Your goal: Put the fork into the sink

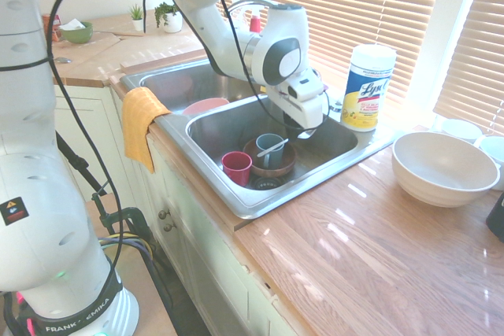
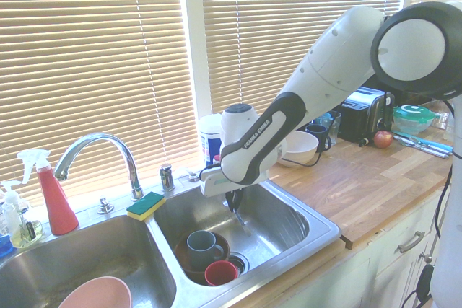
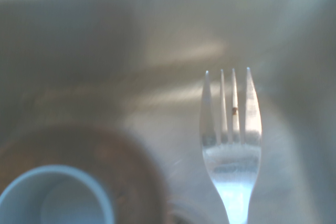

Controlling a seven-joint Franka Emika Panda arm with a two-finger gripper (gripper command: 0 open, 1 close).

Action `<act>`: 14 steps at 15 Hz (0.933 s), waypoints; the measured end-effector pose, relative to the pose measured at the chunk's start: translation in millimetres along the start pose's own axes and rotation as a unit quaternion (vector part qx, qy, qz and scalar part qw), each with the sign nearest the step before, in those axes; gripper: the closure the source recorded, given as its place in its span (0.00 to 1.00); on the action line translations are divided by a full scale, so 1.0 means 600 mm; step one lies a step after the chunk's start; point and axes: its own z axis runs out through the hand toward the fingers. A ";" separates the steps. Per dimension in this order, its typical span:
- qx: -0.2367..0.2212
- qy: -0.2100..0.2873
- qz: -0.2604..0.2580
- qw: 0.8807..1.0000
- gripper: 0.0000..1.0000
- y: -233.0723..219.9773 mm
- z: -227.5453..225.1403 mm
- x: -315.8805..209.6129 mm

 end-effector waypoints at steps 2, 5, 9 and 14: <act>-0.008 -0.005 0.007 1.000 1.00 -0.006 0.052 -0.018; -0.016 -0.007 0.009 1.000 1.00 -0.004 0.113 -0.016; -0.025 -0.001 -0.004 1.000 1.00 0.008 0.179 -0.025; -0.037 -0.015 0.005 0.999 0.00 0.022 0.224 -0.031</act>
